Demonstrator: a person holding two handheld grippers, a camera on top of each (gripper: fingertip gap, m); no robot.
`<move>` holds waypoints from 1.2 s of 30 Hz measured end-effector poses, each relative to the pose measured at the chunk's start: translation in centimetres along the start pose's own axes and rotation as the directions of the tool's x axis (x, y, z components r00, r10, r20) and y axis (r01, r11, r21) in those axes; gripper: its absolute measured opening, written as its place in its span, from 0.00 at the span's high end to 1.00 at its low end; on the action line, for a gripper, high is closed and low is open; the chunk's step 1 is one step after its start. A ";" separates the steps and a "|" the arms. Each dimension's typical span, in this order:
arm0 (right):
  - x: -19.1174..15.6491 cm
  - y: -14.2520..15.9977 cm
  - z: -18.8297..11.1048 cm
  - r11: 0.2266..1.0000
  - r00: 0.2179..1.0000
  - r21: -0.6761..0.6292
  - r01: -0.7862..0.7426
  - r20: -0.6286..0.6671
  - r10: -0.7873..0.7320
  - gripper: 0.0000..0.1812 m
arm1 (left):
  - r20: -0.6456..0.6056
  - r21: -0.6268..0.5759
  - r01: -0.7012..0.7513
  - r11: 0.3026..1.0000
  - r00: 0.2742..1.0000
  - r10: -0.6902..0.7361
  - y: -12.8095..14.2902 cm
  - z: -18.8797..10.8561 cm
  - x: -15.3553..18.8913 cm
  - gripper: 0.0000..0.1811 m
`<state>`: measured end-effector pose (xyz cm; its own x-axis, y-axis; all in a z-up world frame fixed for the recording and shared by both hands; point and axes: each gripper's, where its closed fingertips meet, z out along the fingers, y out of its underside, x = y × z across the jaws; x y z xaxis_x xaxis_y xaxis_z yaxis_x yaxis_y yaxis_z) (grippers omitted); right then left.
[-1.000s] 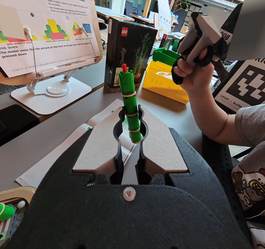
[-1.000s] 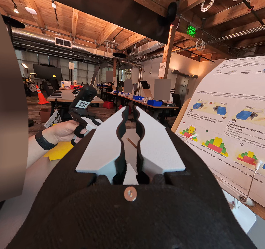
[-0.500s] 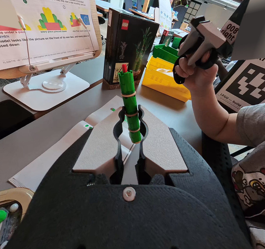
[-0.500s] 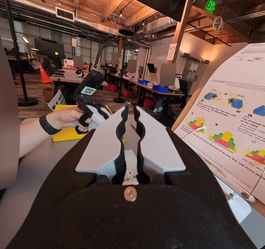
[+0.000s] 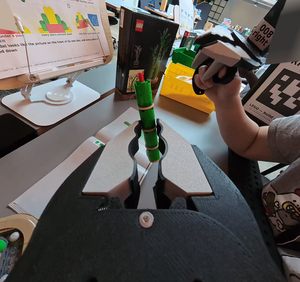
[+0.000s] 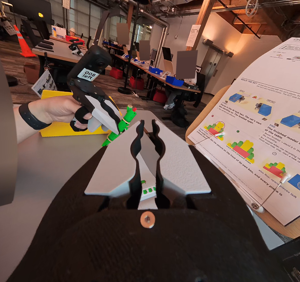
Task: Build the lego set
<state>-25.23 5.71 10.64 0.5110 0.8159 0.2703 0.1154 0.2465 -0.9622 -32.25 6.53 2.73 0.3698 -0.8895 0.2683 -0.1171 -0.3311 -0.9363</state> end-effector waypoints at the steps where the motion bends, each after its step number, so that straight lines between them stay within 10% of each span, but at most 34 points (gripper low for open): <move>1: 0.0 0.2 0.1 1.000 1.000 -0.013 0.006 0.000 -0.006 0.95 | -0.001 -0.002 0.000 1.000 1.000 0.000 0.0 0.0 0.0 0.91; 36: -0.6 2.7 1.5 0.977 0.987 -0.148 0.150 -0.032 -0.156 0.93 | 0.017 -0.010 -0.017 1.000 1.000 0.018 0.0 -0.3 0.0 0.91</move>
<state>-26.48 6.62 7.88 0.5134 0.7505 0.4162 0.3158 0.2857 -0.9048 -32.55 6.47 2.84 0.3831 -0.8898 0.2480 -0.1326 -0.3187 -0.9385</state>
